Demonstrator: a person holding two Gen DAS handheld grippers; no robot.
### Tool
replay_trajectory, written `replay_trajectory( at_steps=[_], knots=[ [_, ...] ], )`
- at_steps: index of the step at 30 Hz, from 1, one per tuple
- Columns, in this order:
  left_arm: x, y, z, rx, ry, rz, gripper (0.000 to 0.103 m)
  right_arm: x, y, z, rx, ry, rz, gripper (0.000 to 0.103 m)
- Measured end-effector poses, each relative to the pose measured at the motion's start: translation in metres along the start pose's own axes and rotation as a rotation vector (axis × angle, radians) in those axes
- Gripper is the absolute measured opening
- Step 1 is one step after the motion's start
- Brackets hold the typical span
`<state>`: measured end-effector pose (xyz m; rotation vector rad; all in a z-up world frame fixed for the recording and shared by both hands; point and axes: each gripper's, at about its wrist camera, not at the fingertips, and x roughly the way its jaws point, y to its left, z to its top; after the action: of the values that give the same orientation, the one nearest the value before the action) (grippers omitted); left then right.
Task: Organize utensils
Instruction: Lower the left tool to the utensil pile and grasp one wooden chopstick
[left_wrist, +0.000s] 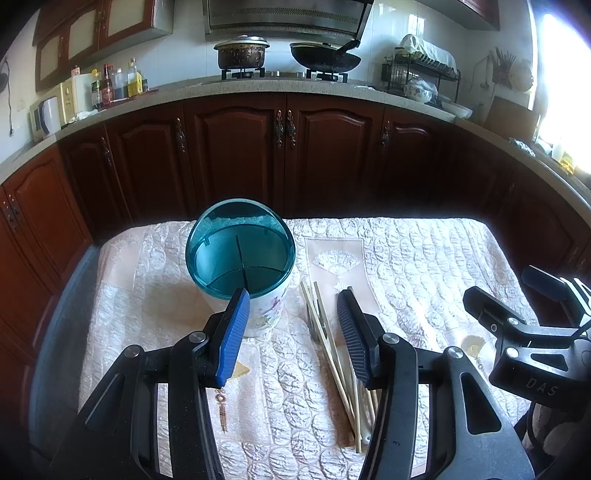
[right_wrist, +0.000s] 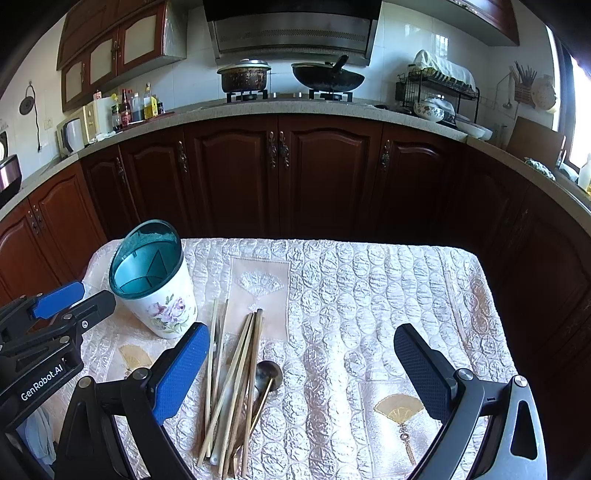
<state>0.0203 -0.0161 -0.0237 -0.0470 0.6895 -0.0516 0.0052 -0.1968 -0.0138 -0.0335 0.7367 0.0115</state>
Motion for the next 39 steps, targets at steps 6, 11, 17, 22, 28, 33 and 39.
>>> replay_trajectory(
  at_steps=[6, 11, 17, 22, 28, 33, 39],
  knots=[
    [0.022, 0.009, -0.015, -0.050, 0.097, -0.060, 0.049, 0.027, -0.009, -0.013, 0.010, 0.058, 0.054, 0.096],
    [0.050, 0.013, -0.033, -0.127, 0.197, -0.118, 0.049, 0.063, -0.017, -0.026, 0.054, 0.147, 0.159, 0.078],
    [0.079, 0.007, -0.040, -0.189, 0.279, -0.178, 0.049, 0.104, -0.017, -0.031, 0.104, 0.210, 0.285, 0.055],
    [0.115, 0.004, -0.047, -0.206, 0.328, -0.161, 0.049, 0.134, -0.007, -0.025, 0.075, 0.251, 0.316, 0.048],
    [0.145, 0.003, -0.047, -0.238, 0.360, -0.136, 0.048, 0.173, 0.001, -0.020, 0.071, 0.312, 0.355, 0.043],
    [0.157, 0.001, -0.048, -0.229, 0.386, -0.130, 0.043, 0.204, 0.010, -0.018, 0.067, 0.366, 0.390, 0.030],
    [0.165, 0.002, -0.050, -0.218, 0.416, -0.156, 0.017, 0.232, 0.015, -0.021, 0.131, 0.416, 0.451, 0.010]
  ],
)
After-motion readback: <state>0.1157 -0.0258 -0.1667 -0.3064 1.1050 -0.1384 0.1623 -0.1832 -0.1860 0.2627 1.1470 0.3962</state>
